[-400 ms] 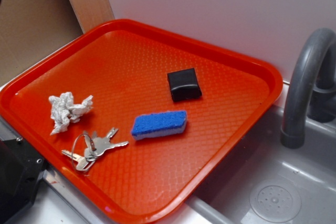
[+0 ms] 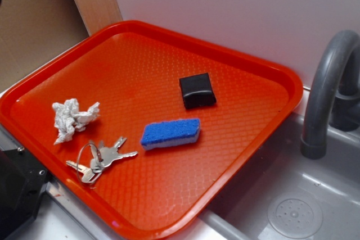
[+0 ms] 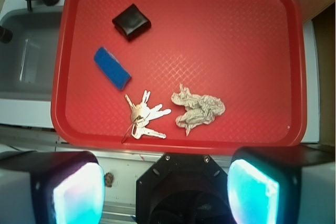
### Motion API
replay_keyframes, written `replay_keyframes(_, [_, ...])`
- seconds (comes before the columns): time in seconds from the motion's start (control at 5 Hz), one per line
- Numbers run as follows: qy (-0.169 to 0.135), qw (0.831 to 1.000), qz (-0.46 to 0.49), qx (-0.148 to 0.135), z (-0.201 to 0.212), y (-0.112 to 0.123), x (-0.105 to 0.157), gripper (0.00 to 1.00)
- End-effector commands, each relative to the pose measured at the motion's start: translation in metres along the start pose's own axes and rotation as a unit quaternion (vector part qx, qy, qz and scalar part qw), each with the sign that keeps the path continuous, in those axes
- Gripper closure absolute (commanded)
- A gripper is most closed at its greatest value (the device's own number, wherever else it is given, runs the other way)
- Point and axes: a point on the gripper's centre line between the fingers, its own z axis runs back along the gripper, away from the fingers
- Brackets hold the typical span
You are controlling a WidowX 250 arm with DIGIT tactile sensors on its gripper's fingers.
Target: Grab the silver keys.
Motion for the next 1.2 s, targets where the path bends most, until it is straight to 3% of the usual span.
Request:
replay_keyframes(0.0, [0.010,0.999,0.031,0.000,-0.044,-0.045,-0.014,0.00])
replay_keyframes(0.4, [0.010,0.999,0.047,0.008,-0.064,-0.087,-0.012,0.00])
replay_keyframes(0.6, [0.005,0.998,0.064,0.027,-0.083,-0.100,0.000,0.00])
replay_keyframes(1.0, [-0.001,0.991,0.130,0.031,-0.108,-0.090,0.011,0.00])
